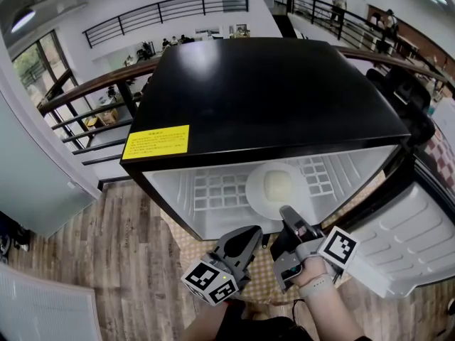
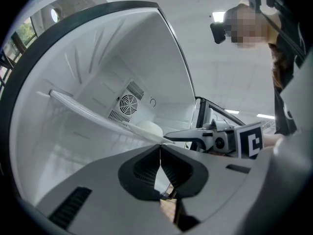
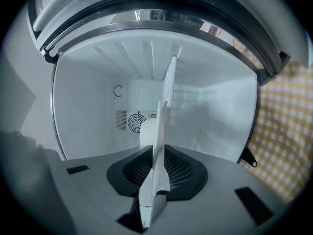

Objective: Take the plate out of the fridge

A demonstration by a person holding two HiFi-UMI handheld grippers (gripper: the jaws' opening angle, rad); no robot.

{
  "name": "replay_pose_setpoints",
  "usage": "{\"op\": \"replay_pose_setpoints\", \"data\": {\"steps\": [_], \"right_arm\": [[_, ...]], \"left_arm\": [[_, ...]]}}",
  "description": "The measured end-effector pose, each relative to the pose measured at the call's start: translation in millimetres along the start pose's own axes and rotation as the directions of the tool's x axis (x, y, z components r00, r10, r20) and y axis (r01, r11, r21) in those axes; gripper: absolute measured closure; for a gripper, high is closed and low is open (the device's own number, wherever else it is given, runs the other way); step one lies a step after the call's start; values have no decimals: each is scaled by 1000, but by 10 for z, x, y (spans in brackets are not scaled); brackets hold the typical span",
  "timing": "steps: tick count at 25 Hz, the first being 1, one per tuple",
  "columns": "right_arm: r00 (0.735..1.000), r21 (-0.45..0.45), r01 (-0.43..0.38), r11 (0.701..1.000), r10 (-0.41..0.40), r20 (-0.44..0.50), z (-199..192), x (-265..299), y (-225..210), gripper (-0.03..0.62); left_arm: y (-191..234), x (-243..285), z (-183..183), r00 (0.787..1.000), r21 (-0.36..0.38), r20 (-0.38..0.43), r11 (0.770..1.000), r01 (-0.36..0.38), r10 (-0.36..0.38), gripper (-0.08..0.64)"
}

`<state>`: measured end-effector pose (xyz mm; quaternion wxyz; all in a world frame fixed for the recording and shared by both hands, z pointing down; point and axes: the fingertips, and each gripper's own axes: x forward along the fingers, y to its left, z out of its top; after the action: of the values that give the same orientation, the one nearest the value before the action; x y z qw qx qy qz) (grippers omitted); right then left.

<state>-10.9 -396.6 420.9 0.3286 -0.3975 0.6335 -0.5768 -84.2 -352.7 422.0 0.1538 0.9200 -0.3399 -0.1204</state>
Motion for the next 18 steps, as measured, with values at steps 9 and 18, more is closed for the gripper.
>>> {"op": "replay_pose_setpoints", "data": {"steps": [9,18], "right_arm": [[1000,29,9,1000,-9,11,-9,123,-29,537],[1000,63,-3,998,2,18,-34,88,-31,537]], "left_arm": [[19,-44,15,1000,-7,0,1000,-10,10,550],[53,-88,18,1000,-6,3,1000,-20,20,549]]}}
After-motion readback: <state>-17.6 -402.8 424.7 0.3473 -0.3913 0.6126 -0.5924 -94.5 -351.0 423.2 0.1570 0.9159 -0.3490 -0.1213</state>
